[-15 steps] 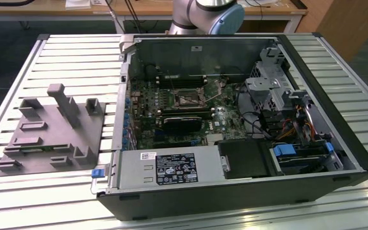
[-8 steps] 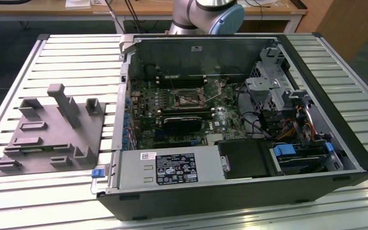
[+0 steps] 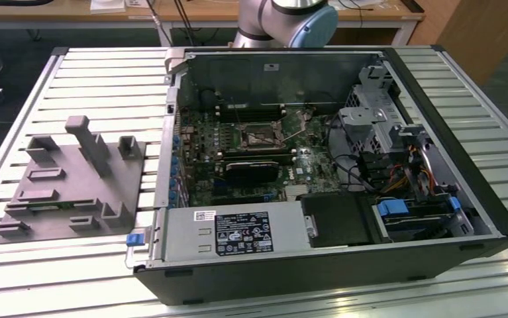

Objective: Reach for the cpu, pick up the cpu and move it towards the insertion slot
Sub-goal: 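Pick up the cpu and move it towards the insertion slot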

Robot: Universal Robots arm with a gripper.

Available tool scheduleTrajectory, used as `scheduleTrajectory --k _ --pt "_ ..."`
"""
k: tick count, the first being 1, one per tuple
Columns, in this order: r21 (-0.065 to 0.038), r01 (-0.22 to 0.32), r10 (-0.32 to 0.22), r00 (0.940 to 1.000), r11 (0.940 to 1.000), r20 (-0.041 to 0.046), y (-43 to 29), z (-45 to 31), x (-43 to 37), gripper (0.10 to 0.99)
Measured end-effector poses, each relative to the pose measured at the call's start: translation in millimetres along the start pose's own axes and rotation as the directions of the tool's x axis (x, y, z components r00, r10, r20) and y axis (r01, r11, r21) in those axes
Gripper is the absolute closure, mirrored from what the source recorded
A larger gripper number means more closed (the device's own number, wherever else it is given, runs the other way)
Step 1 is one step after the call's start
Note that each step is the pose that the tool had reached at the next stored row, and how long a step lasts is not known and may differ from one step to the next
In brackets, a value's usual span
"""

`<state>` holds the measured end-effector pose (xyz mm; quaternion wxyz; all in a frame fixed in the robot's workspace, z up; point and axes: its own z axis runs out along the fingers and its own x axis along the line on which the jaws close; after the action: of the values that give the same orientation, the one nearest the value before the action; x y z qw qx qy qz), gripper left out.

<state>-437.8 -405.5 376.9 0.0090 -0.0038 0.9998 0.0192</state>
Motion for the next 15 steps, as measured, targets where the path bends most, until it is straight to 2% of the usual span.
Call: scheduleTrajectory --k 15 --pt "0.000 0.000 0.000 1.0000 1.0000 0.0000 -0.2 0.5 -26.7 0.545"
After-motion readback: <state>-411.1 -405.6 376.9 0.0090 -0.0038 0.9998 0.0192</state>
